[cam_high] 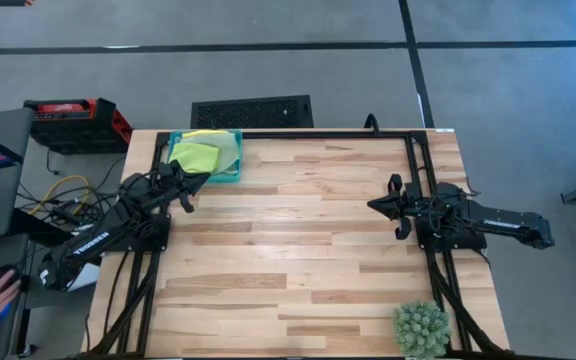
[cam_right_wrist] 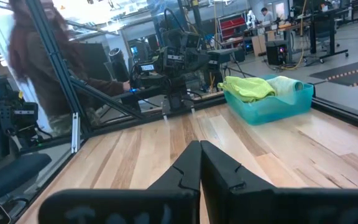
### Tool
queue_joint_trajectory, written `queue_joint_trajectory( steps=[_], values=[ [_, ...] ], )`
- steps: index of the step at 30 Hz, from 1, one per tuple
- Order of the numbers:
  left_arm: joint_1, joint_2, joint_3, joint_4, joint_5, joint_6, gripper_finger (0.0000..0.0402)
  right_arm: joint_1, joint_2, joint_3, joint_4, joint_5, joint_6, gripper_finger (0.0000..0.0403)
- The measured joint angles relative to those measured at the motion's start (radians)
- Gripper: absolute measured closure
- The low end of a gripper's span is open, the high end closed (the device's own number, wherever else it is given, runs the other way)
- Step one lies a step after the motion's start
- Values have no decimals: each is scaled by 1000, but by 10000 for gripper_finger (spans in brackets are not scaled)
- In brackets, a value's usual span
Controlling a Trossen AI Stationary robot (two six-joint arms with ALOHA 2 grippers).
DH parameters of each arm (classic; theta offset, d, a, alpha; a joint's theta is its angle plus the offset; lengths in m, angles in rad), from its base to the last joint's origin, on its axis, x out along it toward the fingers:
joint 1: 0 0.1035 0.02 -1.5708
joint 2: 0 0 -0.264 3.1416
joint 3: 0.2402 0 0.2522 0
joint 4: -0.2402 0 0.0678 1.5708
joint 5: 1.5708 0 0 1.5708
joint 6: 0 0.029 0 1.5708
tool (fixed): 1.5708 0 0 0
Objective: Fold microfiber towels
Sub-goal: Return to Home Position
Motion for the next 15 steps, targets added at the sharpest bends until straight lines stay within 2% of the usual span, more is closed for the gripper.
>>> queue_joint_trajectory(
  steps=[15],
  values=[
    [0,0,0,0,0,0,401,0,0,0,0,0,0,370]
  ],
)
